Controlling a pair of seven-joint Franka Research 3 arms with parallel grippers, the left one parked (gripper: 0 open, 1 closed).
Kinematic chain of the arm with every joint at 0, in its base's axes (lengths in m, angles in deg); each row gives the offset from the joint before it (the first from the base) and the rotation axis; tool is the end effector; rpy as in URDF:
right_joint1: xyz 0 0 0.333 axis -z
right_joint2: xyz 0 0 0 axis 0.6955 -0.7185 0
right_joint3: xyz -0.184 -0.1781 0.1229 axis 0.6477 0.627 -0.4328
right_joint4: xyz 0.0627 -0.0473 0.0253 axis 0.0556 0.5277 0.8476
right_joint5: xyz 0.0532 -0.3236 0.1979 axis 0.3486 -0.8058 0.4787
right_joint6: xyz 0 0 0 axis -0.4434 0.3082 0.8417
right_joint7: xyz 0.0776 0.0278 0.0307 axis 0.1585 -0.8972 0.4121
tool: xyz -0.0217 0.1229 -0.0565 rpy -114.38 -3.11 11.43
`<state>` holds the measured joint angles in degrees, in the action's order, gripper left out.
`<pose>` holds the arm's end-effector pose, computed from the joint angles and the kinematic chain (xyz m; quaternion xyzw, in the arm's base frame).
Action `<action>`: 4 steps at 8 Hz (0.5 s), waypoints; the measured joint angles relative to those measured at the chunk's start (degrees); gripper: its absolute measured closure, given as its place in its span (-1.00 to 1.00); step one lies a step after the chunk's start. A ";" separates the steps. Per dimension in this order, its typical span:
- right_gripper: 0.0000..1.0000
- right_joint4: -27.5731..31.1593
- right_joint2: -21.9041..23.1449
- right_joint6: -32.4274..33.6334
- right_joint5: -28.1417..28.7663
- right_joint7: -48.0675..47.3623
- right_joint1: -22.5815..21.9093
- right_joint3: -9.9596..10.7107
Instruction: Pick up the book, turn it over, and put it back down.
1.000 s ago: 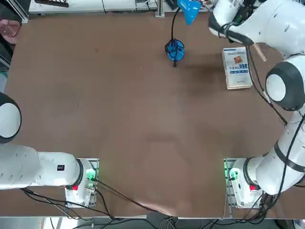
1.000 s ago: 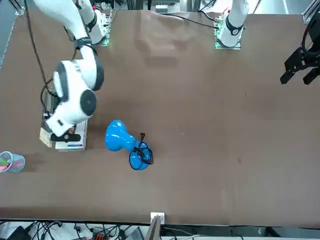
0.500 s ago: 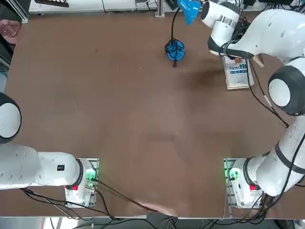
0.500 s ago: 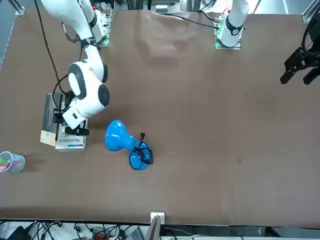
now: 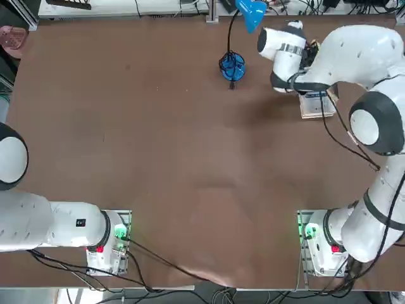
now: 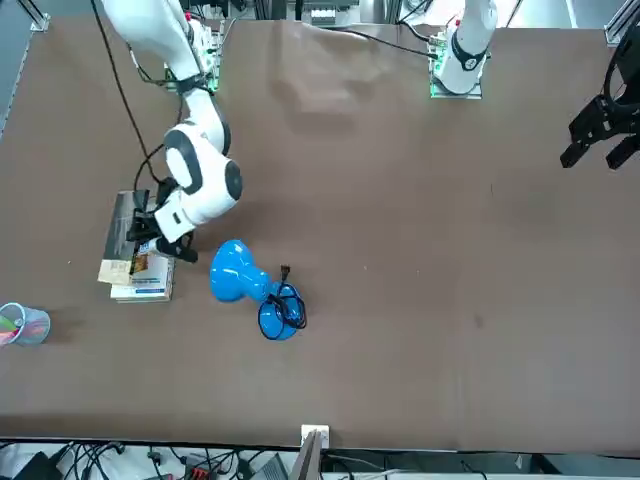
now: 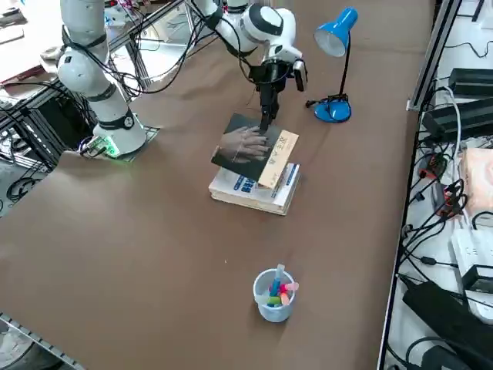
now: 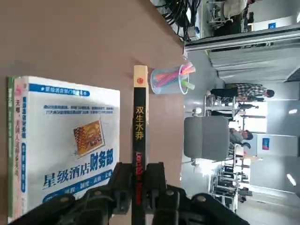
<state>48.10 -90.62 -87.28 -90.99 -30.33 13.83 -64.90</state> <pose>0.5480 0.1432 0.2275 0.8478 0.0496 0.0654 0.5239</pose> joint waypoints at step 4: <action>0.79 0.59 -3.64 -0.52 -5.94 -3.09 -0.07 0.10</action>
<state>48.69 -94.26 -87.80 -96.93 -33.42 13.76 -64.80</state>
